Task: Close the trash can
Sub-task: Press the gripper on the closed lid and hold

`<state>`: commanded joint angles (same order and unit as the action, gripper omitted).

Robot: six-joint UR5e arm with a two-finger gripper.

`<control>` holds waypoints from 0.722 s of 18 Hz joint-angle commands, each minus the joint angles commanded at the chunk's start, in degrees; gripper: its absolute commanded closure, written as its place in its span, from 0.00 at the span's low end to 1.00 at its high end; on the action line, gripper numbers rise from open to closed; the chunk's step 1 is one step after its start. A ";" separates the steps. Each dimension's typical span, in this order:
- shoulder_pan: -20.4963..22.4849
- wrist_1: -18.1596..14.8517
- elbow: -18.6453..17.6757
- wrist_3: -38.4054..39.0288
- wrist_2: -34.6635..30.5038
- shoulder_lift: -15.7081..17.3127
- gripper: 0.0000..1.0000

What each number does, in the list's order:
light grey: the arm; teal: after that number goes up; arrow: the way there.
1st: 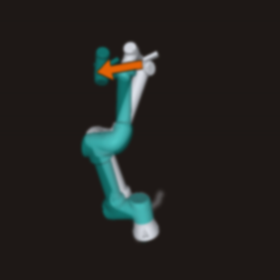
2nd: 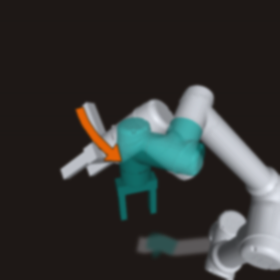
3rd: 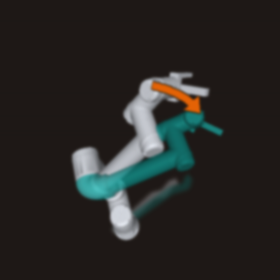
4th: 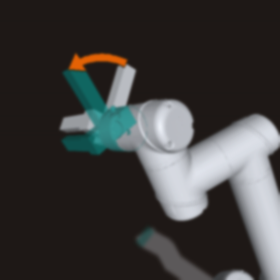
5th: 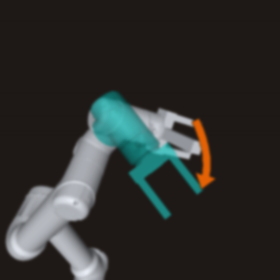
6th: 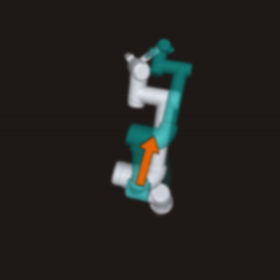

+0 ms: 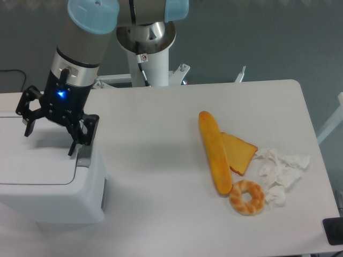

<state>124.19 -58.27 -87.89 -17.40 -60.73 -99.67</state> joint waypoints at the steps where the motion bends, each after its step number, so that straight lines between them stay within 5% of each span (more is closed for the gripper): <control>1: 0.00 0.00 0.00 0.09 0.00 0.00 0.00; 13: 2.19 -0.09 0.53 0.00 0.09 2.28 0.00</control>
<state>126.38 -58.36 -87.36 -17.40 -60.64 -97.39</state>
